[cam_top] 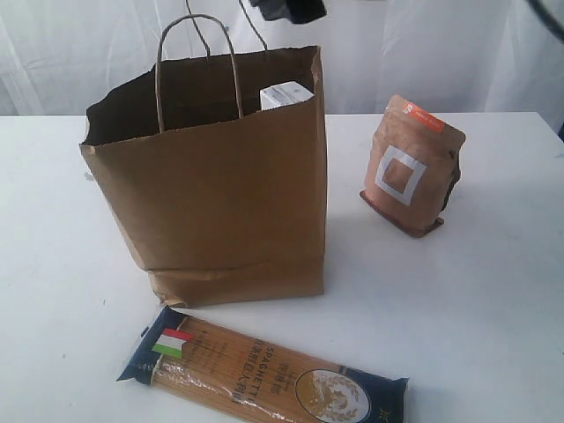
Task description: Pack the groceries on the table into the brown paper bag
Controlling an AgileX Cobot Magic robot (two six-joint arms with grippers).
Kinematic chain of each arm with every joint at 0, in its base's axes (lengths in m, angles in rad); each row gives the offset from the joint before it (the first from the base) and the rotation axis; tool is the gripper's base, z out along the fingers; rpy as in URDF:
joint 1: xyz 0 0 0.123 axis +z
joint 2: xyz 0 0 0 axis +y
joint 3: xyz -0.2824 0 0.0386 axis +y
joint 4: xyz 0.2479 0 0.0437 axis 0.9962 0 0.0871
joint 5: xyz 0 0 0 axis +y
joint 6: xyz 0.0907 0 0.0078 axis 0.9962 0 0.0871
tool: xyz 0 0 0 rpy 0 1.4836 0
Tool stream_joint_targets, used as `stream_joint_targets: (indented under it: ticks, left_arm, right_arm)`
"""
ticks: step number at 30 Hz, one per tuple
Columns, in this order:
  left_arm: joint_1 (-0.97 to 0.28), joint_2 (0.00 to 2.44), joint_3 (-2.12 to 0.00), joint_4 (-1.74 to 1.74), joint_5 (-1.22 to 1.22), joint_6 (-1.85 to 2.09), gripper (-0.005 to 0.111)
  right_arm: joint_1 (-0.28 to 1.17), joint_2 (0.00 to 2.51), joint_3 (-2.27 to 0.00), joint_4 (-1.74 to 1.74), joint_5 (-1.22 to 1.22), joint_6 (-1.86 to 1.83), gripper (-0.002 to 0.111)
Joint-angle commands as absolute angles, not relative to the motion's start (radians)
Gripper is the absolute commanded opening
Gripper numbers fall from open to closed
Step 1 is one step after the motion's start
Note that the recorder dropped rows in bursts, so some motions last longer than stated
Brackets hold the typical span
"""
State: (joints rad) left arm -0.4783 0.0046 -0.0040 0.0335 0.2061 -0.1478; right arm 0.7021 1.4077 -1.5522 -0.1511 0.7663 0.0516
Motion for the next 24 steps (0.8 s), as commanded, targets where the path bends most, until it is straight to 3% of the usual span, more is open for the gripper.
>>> stream_joint_targets:
  ticks: [1,8,15,24]
  left_arm:
    - [-0.477,0.0,0.0,0.032,0.203,-0.157,0.0]
    - [-0.477,0.0,0.0,0.032,0.203,-0.157,0.0]
    - [-0.477,0.0,0.0,0.032,0.203,-0.157,0.0]
    - [-0.477,0.0,0.0,0.032,0.203,-0.157,0.0]
  right_arm:
    - [0.697,1.301,-1.521,-0.16,0.81,0.085,0.066]
    - [0.697,1.13,-1.381,-0.298,0.844,0.223,0.066]
    - [0.697,1.017,-1.094,-0.444,0.907,0.345,0.066]
    - [0.697,0.957,-0.731,-0.432,0.661,0.581,0.066]
